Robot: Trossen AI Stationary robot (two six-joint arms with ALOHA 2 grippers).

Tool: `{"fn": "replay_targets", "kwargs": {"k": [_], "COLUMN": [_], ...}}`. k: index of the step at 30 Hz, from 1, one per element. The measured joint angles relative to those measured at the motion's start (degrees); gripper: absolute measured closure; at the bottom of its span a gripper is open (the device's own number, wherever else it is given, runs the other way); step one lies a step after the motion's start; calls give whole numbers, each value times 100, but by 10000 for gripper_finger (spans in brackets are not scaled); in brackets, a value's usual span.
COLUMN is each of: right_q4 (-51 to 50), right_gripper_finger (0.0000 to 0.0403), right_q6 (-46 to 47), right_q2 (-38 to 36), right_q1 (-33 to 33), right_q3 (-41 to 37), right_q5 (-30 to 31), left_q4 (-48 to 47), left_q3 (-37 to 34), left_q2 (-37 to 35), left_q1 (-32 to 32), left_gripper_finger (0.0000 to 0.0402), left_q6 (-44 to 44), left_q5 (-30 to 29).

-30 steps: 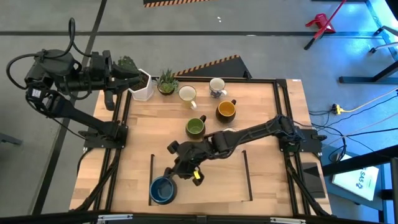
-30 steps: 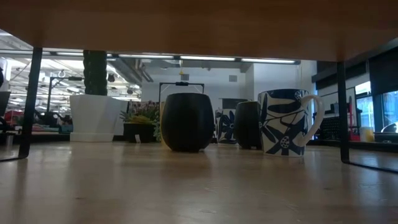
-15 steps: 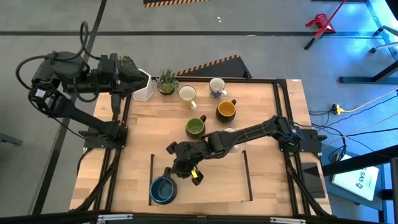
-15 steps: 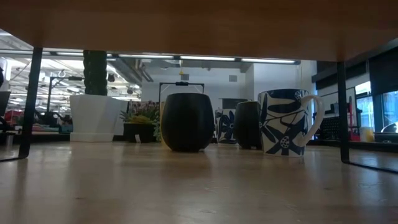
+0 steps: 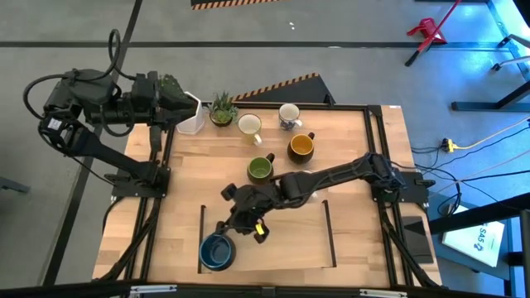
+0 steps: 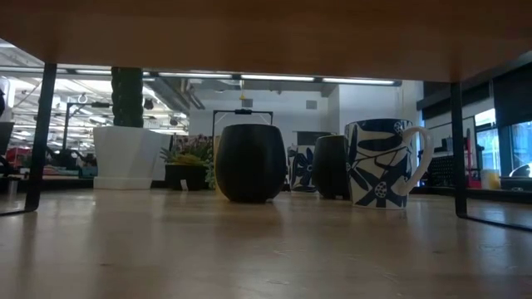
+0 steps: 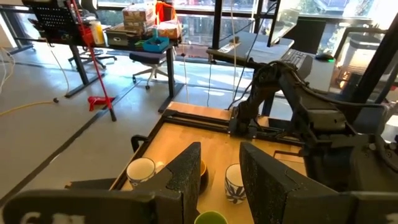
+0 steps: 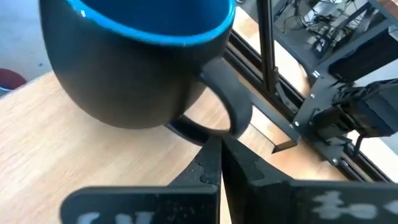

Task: Place coffee mugs
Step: Put the blue mug on the shelf

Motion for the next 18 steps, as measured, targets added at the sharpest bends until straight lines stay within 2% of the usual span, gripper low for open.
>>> {"fn": "replay_targets", "kwargs": {"k": [11,15,18], "right_q4": [350,430,237], "right_gripper_finger": [403,403,403], "right_q6": [-337,-593,-483], "right_q2": [57,57,38], "right_q1": [-18,-41,-41], "right_q3": [-2,-2,-3], "right_q5": [-148,-318,-54], "left_q4": [-156,-605,-810], "left_q3": [0,2,0], "left_q2": [155,340,527], "left_q1": [0,0,-2], "left_gripper_finger": [296,296,296], "left_q6": [-6,-115,-145], "left_q5": [8,279,636]}}
